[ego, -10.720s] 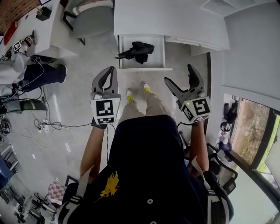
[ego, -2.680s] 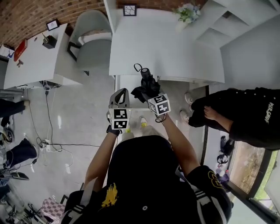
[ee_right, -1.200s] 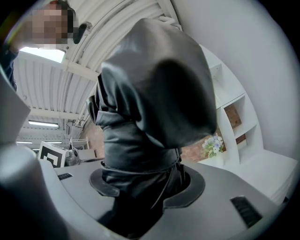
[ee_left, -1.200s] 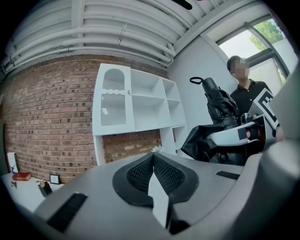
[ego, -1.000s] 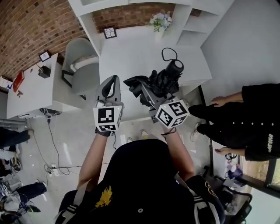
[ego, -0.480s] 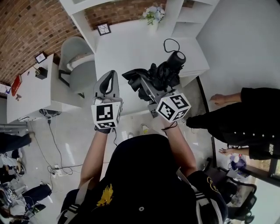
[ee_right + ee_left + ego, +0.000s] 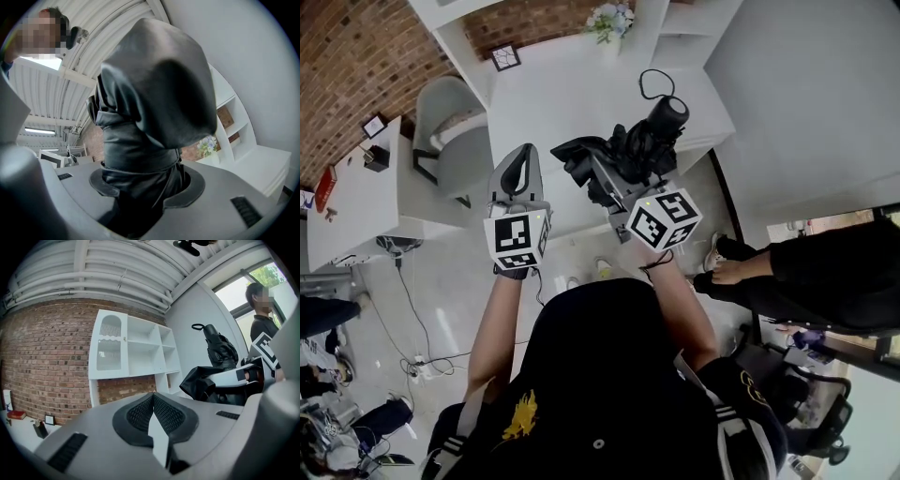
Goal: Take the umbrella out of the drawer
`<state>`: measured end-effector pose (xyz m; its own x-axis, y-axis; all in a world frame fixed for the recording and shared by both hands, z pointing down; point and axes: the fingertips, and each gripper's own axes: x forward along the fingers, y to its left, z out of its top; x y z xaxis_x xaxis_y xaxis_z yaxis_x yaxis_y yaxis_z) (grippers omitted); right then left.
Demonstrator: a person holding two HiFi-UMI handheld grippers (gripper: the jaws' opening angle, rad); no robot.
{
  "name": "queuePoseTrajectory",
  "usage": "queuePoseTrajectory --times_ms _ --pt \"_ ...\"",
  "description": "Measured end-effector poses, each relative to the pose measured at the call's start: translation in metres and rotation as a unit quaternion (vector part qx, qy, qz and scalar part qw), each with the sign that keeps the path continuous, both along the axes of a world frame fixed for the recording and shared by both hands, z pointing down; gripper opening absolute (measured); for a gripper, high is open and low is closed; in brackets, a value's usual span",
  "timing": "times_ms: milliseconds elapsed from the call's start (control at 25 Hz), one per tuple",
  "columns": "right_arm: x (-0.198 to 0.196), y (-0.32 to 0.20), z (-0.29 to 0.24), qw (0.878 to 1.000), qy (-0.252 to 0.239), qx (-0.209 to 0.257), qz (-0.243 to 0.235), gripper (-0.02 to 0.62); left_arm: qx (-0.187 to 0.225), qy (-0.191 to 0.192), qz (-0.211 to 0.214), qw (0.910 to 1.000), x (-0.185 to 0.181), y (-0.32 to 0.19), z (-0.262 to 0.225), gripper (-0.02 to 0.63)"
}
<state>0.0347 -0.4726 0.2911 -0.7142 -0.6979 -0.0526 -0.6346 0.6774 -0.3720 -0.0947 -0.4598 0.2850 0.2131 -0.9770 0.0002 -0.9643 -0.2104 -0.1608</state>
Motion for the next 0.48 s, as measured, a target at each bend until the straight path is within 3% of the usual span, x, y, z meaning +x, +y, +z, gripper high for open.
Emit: queuePoseTrajectory --times_ms 480 --pt "0.015 0.012 0.002 1.0 0.006 -0.012 -0.003 0.239 -0.01 0.005 0.002 0.9999 0.007 0.016 0.001 0.018"
